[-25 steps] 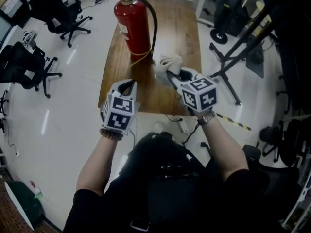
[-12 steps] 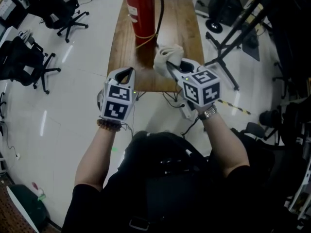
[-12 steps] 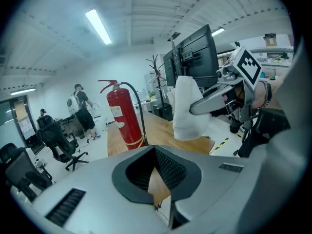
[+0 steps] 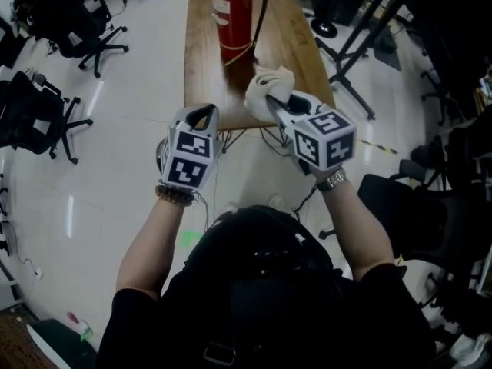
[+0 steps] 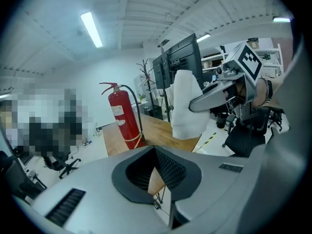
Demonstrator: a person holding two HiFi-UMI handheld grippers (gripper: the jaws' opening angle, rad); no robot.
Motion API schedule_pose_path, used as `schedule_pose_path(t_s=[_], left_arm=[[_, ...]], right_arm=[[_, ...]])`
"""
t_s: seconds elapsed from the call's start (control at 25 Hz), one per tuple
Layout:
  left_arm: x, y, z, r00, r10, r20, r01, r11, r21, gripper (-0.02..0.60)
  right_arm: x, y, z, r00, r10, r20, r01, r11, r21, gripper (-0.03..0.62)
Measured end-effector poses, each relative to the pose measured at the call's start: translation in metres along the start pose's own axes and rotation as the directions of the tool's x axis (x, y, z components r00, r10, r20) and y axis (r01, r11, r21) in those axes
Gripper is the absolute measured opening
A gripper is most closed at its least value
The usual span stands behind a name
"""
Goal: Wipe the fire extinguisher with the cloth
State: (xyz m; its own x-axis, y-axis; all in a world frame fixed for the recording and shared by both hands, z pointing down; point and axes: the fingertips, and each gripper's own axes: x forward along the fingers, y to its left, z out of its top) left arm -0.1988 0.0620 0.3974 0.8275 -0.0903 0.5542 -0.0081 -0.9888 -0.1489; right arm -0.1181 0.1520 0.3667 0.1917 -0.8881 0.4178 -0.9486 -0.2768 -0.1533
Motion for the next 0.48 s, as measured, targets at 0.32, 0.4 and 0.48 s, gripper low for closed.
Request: schedule_pose_path(t_s=[0.32,0.4,0.48], left_arm=[[-0.027,-0.012,-0.013,0.997,-0.069,0.038,0.067,0.997,0.047,0.000],[-0.031,-0.016,-0.012,0.995,-0.079,0.052,0.076,0.995,0.060,0.000],[-0.033,-0.019,-0.011,0.994,-0.090,0.064,0.085,0.994,0.067,0.000]], right_arm=[[-0.017,0.041,-0.016,0.997,-0.072,0.008,0.072,0.997,0.026,0.110],[-0.020,0.048,-0.018,0.997,-0.082,0.008,0.081,0.996,0.028,0.110],[-0.021,0.053,-0.019,0.996,-0.087,0.010,0.087,0.996,0.030,0.110]])
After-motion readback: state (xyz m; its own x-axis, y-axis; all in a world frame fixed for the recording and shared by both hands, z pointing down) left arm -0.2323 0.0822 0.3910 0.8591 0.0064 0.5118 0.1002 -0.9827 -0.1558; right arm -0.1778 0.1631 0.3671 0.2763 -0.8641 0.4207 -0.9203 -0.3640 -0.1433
